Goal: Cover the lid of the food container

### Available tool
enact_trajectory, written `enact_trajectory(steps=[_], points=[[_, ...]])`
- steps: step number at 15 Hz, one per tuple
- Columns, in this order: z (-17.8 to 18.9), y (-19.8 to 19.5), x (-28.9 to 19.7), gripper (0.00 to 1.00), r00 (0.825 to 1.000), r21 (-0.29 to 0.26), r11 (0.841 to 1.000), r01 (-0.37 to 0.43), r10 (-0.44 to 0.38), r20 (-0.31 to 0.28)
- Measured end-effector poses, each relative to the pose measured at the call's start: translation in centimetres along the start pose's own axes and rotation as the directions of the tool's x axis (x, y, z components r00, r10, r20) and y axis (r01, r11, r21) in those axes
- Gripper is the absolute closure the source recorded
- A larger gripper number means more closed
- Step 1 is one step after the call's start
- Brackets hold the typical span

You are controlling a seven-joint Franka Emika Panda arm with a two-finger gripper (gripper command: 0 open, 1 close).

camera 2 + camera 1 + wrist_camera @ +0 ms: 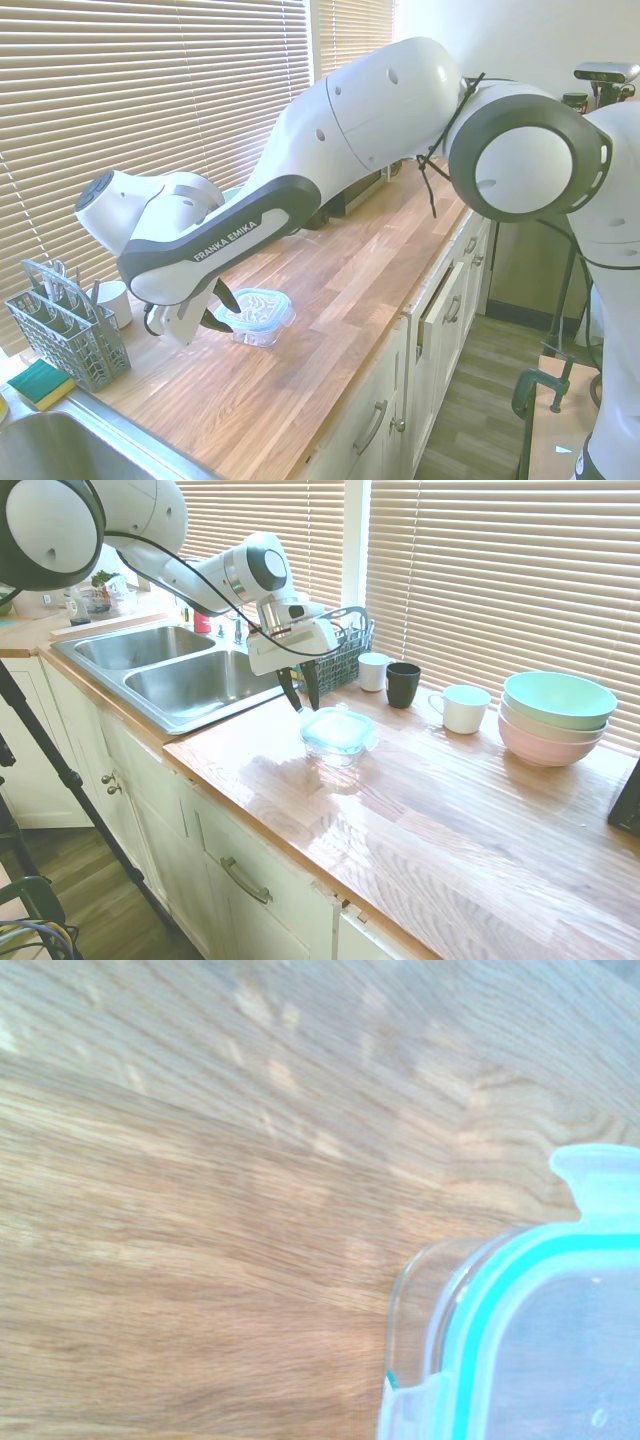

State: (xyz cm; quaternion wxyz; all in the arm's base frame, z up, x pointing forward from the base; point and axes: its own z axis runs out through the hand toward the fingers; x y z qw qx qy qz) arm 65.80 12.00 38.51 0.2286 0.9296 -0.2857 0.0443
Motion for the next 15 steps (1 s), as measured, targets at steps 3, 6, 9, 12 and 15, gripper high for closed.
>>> enact_trajectory(steps=[3,6,9,12,15], points=[[-2.1,1.8,0.7,0.0,0.999,0.056,0.998,-0.041,0.04,0.024],[-3.6,5.4,2.3,0.0,0.99,0.141,0.985,-0.105,0.09,0.109],[-3.3,10.6,3.2,0.0,0.965,0.198,0.961,-0.192,0.149,0.214],[-2.7,15.5,2.8,0.0,0.937,0.233,0.936,-0.263,0.19,0.293],[-1.4,19.0,1.2,0.0,0.918,0.236,0.925,-0.299,0.211,0.335]])
